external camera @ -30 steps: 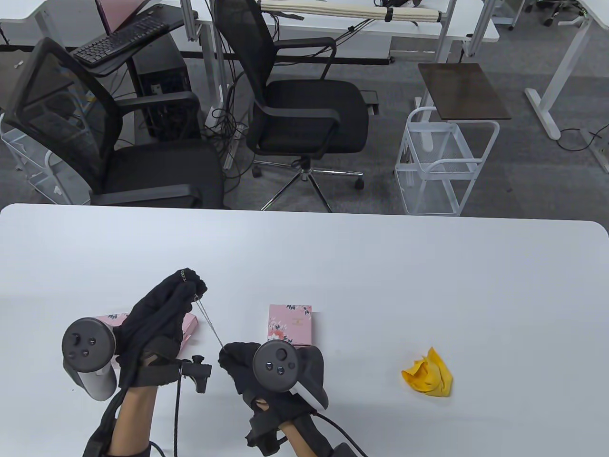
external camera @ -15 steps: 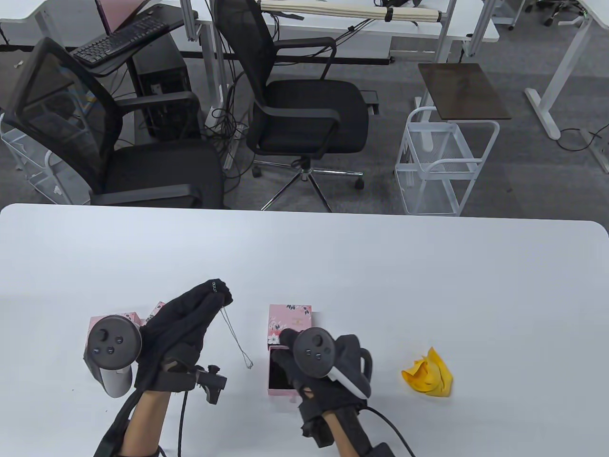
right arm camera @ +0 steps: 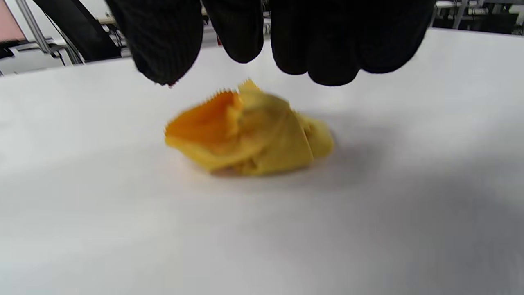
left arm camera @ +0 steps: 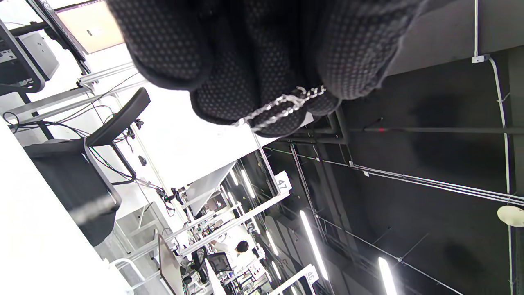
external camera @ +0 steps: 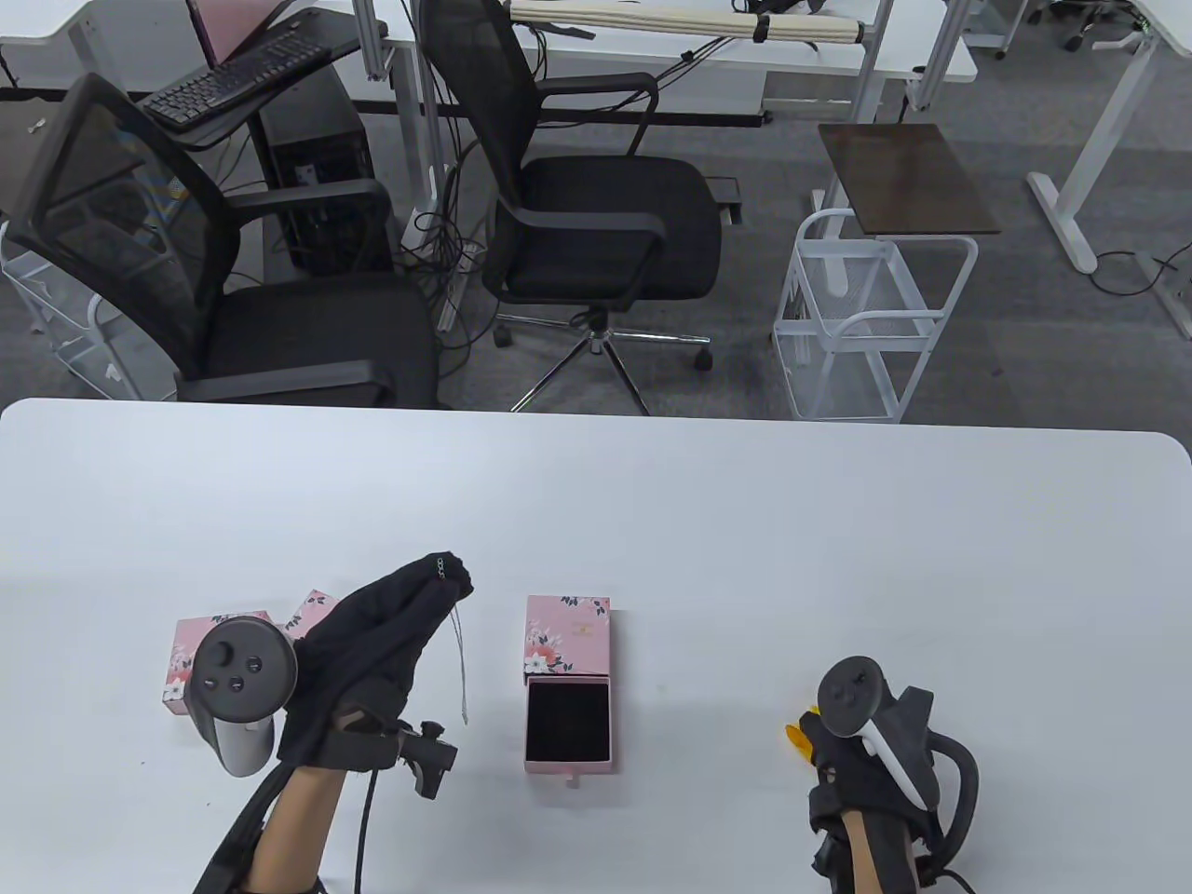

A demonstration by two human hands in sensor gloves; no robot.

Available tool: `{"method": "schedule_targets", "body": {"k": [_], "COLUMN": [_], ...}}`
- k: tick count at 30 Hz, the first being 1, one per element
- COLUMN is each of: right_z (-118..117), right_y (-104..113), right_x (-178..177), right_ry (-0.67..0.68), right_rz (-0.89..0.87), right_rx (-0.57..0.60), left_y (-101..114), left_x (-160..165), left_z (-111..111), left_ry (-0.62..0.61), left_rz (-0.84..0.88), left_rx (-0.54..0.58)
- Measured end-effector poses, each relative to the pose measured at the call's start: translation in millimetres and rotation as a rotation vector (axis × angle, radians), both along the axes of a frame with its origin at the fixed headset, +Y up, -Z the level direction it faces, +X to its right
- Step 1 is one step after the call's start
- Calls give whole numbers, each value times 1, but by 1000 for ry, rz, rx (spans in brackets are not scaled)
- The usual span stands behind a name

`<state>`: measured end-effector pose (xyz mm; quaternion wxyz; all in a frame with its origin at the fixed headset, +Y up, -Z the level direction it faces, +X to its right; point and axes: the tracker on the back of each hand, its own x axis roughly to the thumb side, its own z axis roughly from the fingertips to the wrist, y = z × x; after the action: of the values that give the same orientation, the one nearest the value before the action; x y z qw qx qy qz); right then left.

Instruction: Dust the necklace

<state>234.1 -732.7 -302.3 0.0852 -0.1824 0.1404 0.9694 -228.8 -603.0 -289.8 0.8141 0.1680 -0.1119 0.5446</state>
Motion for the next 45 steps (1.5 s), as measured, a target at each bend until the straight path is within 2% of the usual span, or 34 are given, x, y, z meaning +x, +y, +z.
{"method": "schedule_targets", "body": {"k": [3,7,9,13,17,20,26,33,37,41,45], "right_z": [-4,-8,-8,-8,-9,-9,-5,3,5,10,17], "right_y": [-19,-25,-21,0,31,55,83,101,102,101,104], "right_x": [-1,-6,-7,-18,-47,-84,-151,-202,-217,-227,-234], "right_ry": [-11,-3,-9,-8,78,187,346,406,441,503,528], "right_rz": [52,188,147,-86,-408,-665,-998,-1263,-1258,-1121,-1055], "right_rx": [-55,43,80,250,432,563,651,698,697,734,767], "left_y": [0,-1,-1,0,0,-1,-4,-5,-5,-7,-7], "left_x": [2,3,3,3,3,3,6,7,7,9,12], "left_z": [1,0,0,0,0,0,-3,-4,-4,-4,-4], "left_ry": [-8,-12,-14,-15,-12,-7,-9,5,7,8,11], "left_rz": [0,-4,-4,0,0,-8,-26,-31,-30,-29,-27], "left_rx": [2,2,0,-3,-4,-6,-22,-32,-32,-35,-30]}}
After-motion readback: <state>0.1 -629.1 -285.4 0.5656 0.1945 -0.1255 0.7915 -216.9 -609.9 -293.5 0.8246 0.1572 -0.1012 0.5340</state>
